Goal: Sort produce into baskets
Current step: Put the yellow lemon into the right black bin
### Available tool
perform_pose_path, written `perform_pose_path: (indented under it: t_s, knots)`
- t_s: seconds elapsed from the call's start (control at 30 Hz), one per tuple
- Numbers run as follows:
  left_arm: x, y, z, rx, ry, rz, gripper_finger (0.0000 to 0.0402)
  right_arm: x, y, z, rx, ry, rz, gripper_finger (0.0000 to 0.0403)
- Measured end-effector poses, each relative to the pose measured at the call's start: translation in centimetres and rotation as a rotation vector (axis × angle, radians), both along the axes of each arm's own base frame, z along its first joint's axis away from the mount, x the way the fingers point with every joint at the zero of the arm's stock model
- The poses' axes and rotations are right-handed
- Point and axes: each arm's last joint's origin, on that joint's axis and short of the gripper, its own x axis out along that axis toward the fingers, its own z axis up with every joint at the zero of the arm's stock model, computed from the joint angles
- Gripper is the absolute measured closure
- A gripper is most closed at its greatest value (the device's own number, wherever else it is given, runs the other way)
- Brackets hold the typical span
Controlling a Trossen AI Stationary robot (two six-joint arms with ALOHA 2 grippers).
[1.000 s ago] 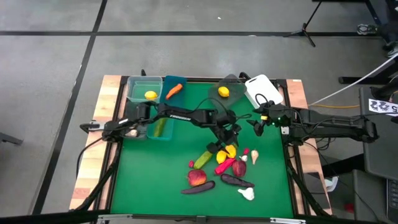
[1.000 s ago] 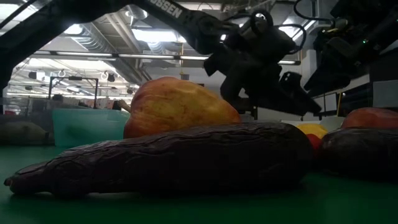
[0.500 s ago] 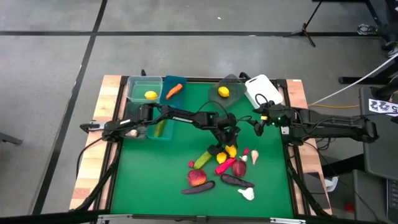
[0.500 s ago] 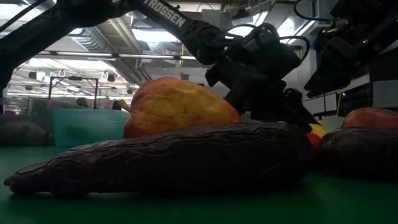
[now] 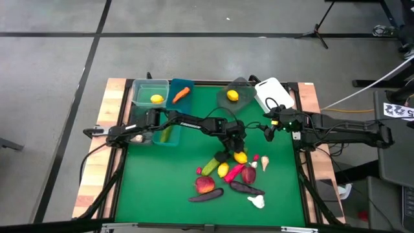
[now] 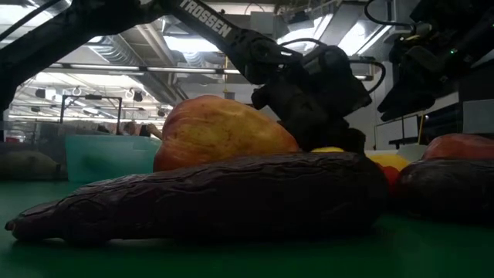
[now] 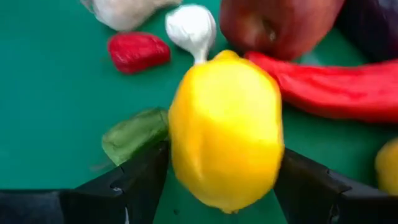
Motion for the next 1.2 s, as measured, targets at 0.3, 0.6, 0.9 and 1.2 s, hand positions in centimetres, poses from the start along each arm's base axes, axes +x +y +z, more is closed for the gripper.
perform_pose_path:
  t_s: [0.3, 0.6, 0.9, 1.2]
  knots:
    - [0.2, 0.0, 0.3, -0.026, -0.003, 0.033, 0.0139, 0.0, 0.0, 0.0, 0.0, 0.0, 0.0, 0.0084]
    - [0.3, 0.1, 0.6, -0.068, 0.017, 0.082, 0.0195, 0.0, 0.0, 0.0, 0.0, 0.0, 0.0, 0.0084]
    - [0.0, 1.6, 1.4, -0.156, 0.073, 0.21, 0.0205, 0.0, 0.0, 0.0, 0.0, 0.001, 0.0, 0.0084]
    - [-1.3, 4.1, 5.9, -0.169, 0.078, 0.324, 0.0202, -0.1, 0.0, -0.1, 0.002, 0.014, 0.0, 0.0084]
